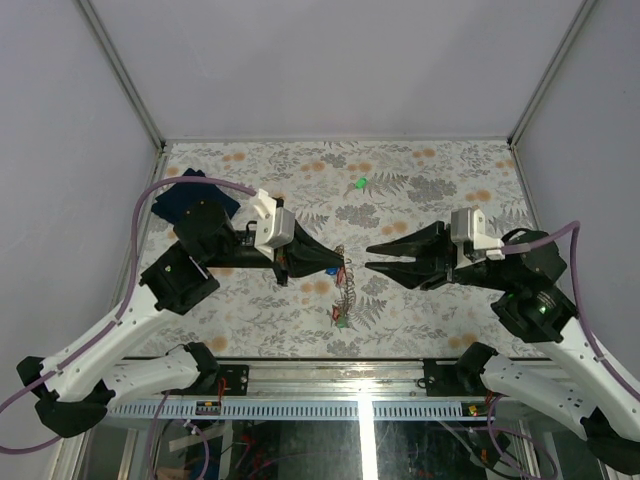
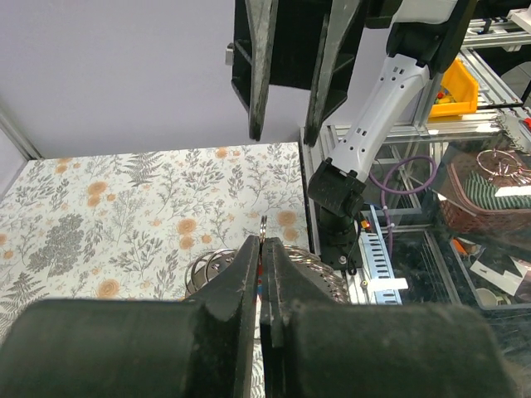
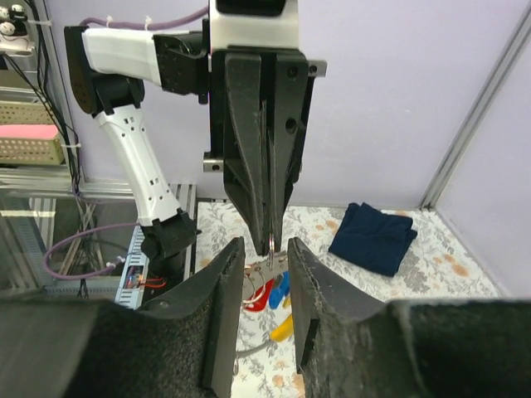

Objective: Put the keys on the keyring

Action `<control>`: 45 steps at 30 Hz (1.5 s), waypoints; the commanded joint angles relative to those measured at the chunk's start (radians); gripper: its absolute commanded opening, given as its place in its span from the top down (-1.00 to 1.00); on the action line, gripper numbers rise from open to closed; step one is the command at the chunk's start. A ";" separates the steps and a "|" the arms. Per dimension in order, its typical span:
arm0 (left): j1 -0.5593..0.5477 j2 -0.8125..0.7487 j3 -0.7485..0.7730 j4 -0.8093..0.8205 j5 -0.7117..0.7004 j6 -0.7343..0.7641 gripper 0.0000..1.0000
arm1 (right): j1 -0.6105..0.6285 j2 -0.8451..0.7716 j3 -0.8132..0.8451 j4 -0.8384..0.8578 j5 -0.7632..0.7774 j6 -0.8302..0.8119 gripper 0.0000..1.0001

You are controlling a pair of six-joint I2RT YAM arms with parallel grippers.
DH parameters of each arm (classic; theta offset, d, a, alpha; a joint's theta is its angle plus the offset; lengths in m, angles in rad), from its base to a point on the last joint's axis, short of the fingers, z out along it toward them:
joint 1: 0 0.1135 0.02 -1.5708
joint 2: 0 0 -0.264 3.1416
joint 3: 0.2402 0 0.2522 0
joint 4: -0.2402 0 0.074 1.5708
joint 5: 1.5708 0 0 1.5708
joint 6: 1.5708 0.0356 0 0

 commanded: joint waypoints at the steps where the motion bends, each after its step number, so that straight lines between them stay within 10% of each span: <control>1: -0.005 -0.026 0.036 0.052 -0.007 0.021 1.00 | 0.000 0.001 0.012 -0.079 0.020 0.020 0.31; 32: -0.005 -0.020 -0.003 0.234 -0.059 -0.152 1.00 | 0.000 -0.126 -0.323 0.324 0.093 -0.606 0.37; 45: -0.006 -0.046 -0.025 0.225 -0.090 -0.123 1.00 | -0.002 -0.136 -0.190 0.163 0.137 -0.110 0.27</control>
